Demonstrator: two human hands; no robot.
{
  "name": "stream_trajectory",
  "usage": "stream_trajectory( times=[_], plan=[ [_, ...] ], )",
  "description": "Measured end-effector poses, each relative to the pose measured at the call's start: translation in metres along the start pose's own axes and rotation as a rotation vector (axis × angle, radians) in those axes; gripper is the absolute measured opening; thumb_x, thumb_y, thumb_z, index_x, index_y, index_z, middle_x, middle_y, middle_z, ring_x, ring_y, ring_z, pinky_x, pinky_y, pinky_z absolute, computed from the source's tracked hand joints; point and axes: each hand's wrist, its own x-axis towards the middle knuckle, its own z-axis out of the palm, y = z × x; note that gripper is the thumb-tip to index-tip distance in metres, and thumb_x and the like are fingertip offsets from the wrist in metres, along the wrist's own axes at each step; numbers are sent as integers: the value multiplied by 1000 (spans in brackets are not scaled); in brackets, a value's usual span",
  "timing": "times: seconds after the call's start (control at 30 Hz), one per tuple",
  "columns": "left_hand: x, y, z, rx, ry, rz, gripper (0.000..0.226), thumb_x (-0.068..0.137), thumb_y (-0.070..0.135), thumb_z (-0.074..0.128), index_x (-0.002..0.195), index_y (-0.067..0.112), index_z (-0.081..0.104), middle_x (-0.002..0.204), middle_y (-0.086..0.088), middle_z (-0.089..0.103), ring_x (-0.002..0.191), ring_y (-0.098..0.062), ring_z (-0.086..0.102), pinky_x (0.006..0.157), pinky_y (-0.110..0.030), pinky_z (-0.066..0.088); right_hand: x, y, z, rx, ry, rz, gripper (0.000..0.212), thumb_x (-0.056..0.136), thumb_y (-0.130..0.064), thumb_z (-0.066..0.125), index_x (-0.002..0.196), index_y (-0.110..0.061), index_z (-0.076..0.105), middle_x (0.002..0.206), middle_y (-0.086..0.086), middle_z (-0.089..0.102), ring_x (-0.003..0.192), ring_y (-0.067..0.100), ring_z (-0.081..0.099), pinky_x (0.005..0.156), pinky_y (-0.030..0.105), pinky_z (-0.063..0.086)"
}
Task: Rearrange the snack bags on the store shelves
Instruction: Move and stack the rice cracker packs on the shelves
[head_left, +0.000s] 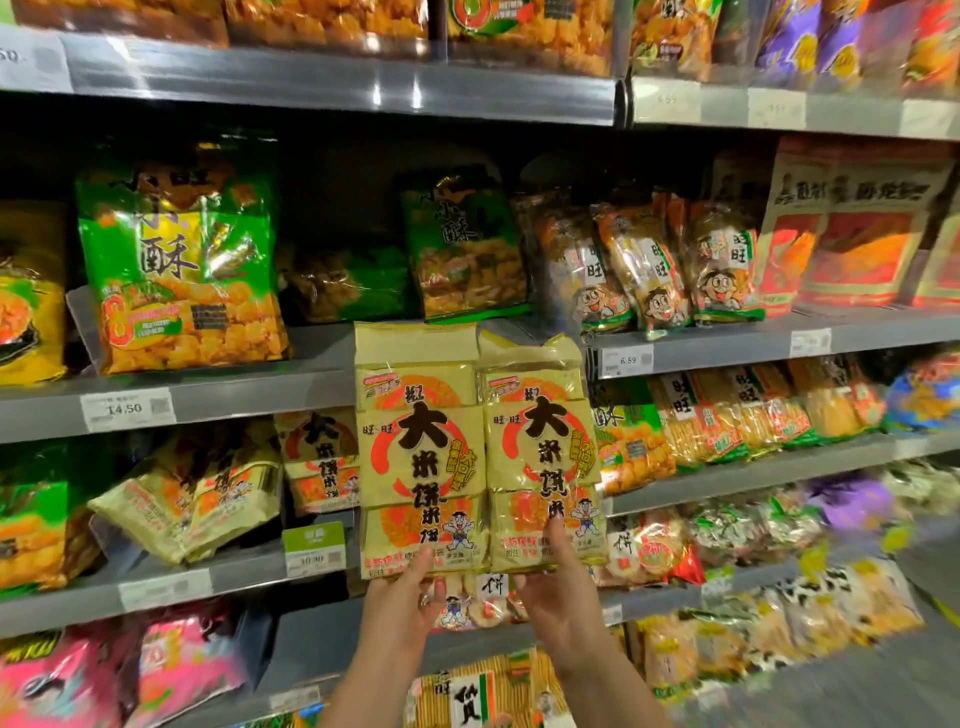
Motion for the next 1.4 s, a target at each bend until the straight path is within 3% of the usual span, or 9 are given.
stream_trajectory(
  times=[0.07, 0.23, 0.43, 0.6, 0.73, 0.9, 1.1, 1.3, 1.4],
  plan=[
    [-3, -12, -8, 9, 13, -15, 66, 79, 14, 69, 133, -5, 35, 125, -23, 50, 103, -25, 55, 53, -24, 54, -4, 6, -12, -15, 32, 6, 41, 72, -38, 64, 97, -6, 69, 97, 15, 67, 80, 26, 60, 67, 32, 53],
    [-20, -37, -16, 80, 10, -37, 36, 85, 7, 62, 114, -8, 47, 98, -15, 56, 82, -23, 55, 67, -30, 48, -7, 12, -44, 81, 125, 100, 32, 89, -28, 53, 106, -2, 60, 106, 19, 64, 99, 32, 60, 86, 43, 50],
    [-33, -60, -18, 27, 67, -76, 18, 84, 7, 61, 98, 2, 50, 100, -18, 61, 91, -24, 58, 76, -32, 48, -3, 1, -57, 48, 123, 183, 29, 93, -27, 49, 104, -2, 59, 98, 19, 66, 91, 30, 62, 62, 39, 58],
    [-19, -61, -6, -14, 104, -56, 20, 83, 7, 62, 92, 9, 43, 102, -19, 55, 90, -24, 56, 81, -35, 48, 20, -7, -49, -2, 122, 186, 27, 92, -29, 52, 102, -5, 62, 98, 17, 64, 89, 28, 60, 83, 41, 50],
    [14, -50, 4, 14, 124, -30, 42, 81, 5, 64, 116, 3, 41, 110, -22, 57, 93, -29, 59, 71, -33, 51, 56, -9, -35, -67, 128, 171, 31, 87, -35, 57, 98, -7, 63, 85, 14, 64, 70, 25, 54, 60, 34, 43],
    [52, -51, 8, 86, 143, -33, 56, 80, 11, 65, 129, 0, 39, 121, -23, 52, 112, -33, 53, 80, -36, 53, 91, -11, -18, -55, 94, 156, 32, 88, -31, 58, 103, -3, 64, 100, 20, 70, 99, 33, 64, 98, 46, 46],
    [71, -62, 5, 129, 167, -146, 30, 84, 14, 62, 107, -4, 53, 128, -25, 49, 90, -26, 59, 60, -30, 60, 121, -4, -20, -46, 145, 153, 40, 87, -30, 56, 114, -1, 60, 115, 21, 64, 110, 32, 59, 100, 44, 44],
    [73, -66, 7, 79, 194, -193, 61, 74, 13, 69, 126, 0, 40, 130, -21, 44, 118, -34, 48, 89, -43, 51, 136, 0, -18, -304, 161, 217, 71, 85, -44, 55, 141, -5, 35, 146, 10, 40, 138, 26, 31, 113, 37, 25],
    [85, -57, 11, -15, 195, -147, 28, 83, 13, 62, 104, 1, 48, 125, -22, 51, 99, -29, 57, 88, -40, 50, 147, -2, -13, -279, 150, 207, 61, 91, -35, 52, 138, 1, 35, 143, 13, 41, 136, 26, 34, 112, 33, 26]
  ],
)
